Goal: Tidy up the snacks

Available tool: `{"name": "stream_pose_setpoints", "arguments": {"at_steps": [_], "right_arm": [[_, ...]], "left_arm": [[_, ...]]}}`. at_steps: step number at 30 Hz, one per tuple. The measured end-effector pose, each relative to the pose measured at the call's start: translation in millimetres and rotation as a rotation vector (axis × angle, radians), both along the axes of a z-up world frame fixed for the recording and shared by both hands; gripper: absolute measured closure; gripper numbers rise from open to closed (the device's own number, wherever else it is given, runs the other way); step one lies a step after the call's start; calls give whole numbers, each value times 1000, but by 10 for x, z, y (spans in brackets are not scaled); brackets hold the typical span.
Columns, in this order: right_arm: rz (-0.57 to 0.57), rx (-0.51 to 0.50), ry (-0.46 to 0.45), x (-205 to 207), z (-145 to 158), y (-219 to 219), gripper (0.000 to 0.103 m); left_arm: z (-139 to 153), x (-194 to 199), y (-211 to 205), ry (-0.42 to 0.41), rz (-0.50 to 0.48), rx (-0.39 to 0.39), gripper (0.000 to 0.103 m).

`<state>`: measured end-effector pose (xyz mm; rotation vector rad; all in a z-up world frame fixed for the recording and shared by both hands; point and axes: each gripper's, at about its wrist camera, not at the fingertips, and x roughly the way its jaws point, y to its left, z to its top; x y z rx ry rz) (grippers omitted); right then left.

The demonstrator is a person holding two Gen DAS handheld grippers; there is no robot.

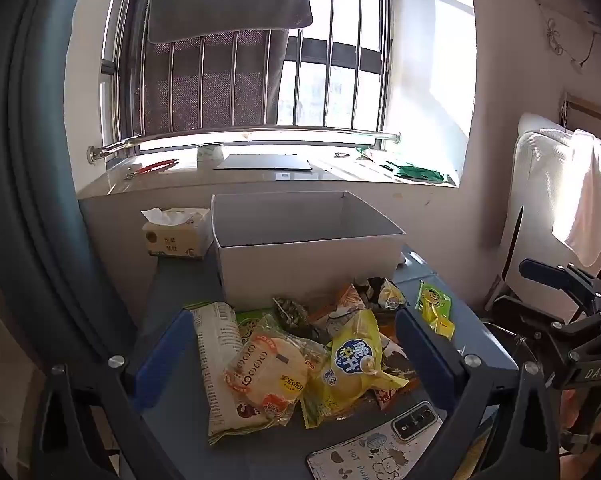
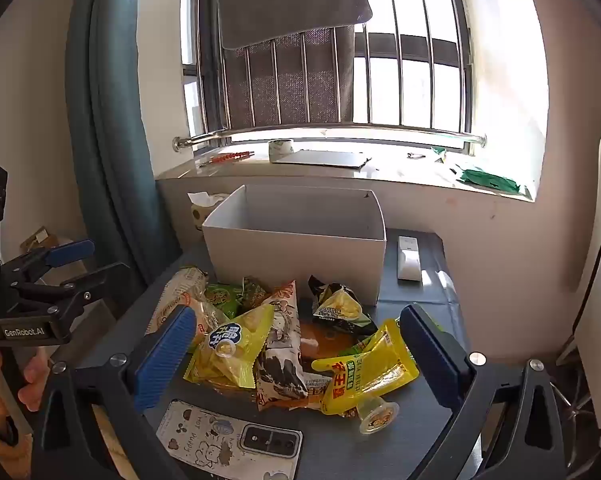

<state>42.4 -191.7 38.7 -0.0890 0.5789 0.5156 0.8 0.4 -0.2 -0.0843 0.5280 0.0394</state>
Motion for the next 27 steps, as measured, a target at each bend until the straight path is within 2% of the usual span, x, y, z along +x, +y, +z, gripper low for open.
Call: {"name": "stream_pose_setpoints", "arguments": {"at_steps": [8, 27], "right_arm": [[1, -3, 9, -13, -6, -8, 0], [5, 0, 17, -19, -9, -23, 0]], "left_arm": [[-26, 9, -97, -8, -13, 24, 0], [2, -17, -1, 1, -21, -7, 0]]}}
